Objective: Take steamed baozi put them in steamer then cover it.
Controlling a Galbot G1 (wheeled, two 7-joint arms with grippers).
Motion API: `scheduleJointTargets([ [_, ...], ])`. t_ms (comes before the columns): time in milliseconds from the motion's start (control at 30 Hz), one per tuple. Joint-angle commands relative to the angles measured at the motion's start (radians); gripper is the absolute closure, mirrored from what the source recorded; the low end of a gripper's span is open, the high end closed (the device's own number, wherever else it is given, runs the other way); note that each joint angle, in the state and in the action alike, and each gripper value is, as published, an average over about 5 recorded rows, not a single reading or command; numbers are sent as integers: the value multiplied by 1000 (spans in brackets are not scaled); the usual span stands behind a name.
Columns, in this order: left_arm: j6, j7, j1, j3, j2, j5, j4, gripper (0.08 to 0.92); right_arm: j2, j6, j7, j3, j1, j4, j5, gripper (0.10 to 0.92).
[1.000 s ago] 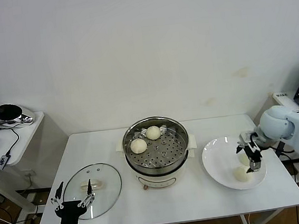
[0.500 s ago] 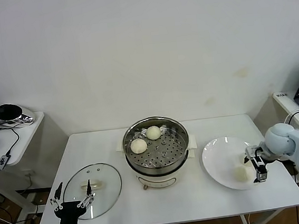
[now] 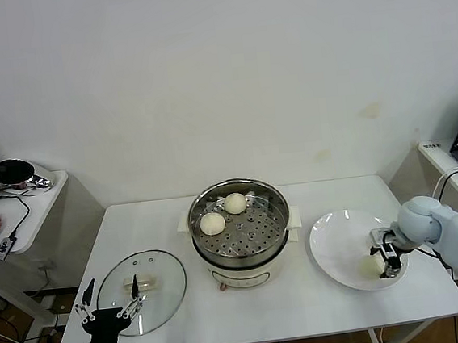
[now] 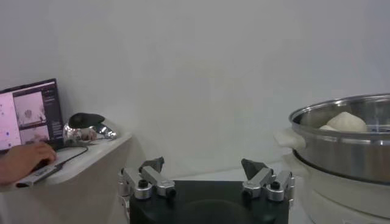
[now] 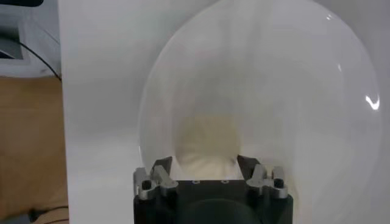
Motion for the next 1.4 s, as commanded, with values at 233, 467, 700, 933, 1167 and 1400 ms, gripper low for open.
scheduleJointTargets([
  [233, -1, 0, -3, 2, 2, -2, -2, 177, -31, 1, -23, -40, 121, 34, 55, 444],
  [467, -1, -1, -12, 10, 5, -3, -4, 177, -70, -10, -53, -143, 415, 71, 182, 455],
  [700, -2, -1, -19, 12, 11, -7, -2, 177, 17, -14, -79, -302, 742, 60, 311, 457],
  [933, -3, -2, -23, 5, 13, -12, 2, 177, 235, -10, -93, -429, 929, 56, 428, 452],
  [1167, -9, -2, -23, -12, 12, -19, 10, 177, 433, 119, -80, -494, 917, 15, 499, 448],
  [1400, -9, -2, -19, -22, 7, -21, 1, 177, 600, 306, -68, -545, 848, -37, 406, 443],
])
